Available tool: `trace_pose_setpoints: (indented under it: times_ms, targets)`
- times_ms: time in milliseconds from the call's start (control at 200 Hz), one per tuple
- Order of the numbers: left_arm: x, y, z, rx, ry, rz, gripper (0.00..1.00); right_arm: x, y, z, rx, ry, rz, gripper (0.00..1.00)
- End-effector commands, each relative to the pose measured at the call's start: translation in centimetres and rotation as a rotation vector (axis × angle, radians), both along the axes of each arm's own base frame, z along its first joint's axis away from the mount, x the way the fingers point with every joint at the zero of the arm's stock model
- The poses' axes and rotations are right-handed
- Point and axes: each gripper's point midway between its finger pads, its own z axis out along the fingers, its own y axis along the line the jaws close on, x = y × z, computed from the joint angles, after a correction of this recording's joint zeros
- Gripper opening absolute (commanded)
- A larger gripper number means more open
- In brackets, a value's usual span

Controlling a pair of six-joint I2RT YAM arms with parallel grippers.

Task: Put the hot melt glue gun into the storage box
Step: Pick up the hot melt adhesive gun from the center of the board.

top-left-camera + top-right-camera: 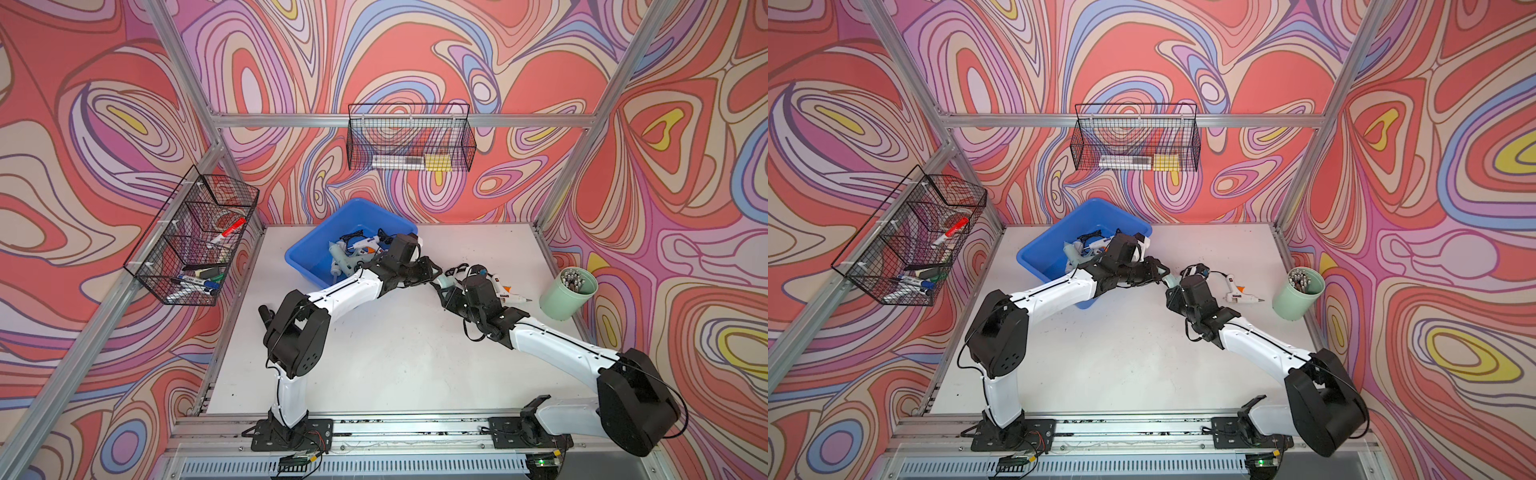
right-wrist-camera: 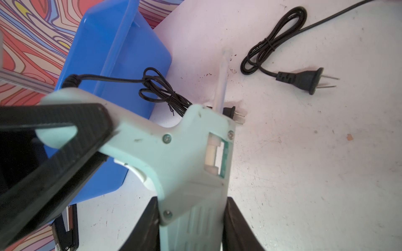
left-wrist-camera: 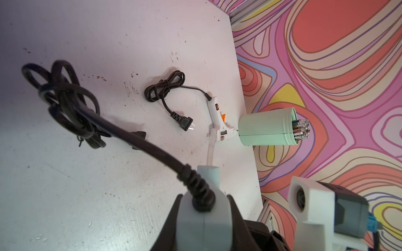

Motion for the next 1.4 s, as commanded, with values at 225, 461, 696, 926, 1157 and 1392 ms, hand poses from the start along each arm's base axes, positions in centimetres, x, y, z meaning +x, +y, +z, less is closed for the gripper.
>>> trace_pose_setpoints:
  times_ms: [225, 461, 696, 926, 1157, 1392]
  targets:
    - [-0.3, -1.8, 4.1, -0.080, -0.067, -0.079, 0.00, -0.4, -0.7, 2.1, -0.073, -0.081, 0.002, 0.27]
    - [0.1, -2.3, 11.4, -0.105, -0.219, -0.131, 0.00, -1.4, -2.5, 5.1, -0.117, -0.159, -0.020, 0.96]
    - [0.9, -0.2, 18.0, -0.084, -0.348, -0.111, 0.00, -3.3, -5.7, 7.7, -0.162, -0.226, -0.099, 0.98]
    - [2.5, 5.3, 21.3, -0.055, -0.424, 0.007, 0.00, -4.7, -8.1, 8.7, -0.195, -0.248, -0.172, 0.98]
    - [4.7, 12.3, 23.3, -0.027, -0.497, 0.181, 0.00, -4.8, -8.0, 8.0, -0.187, -0.234, -0.171, 0.98]
    - [7.0, 18.4, 22.7, -0.008, -0.511, 0.321, 0.00, -4.4, -7.6, 7.7, -0.188, -0.224, -0.163, 0.98]
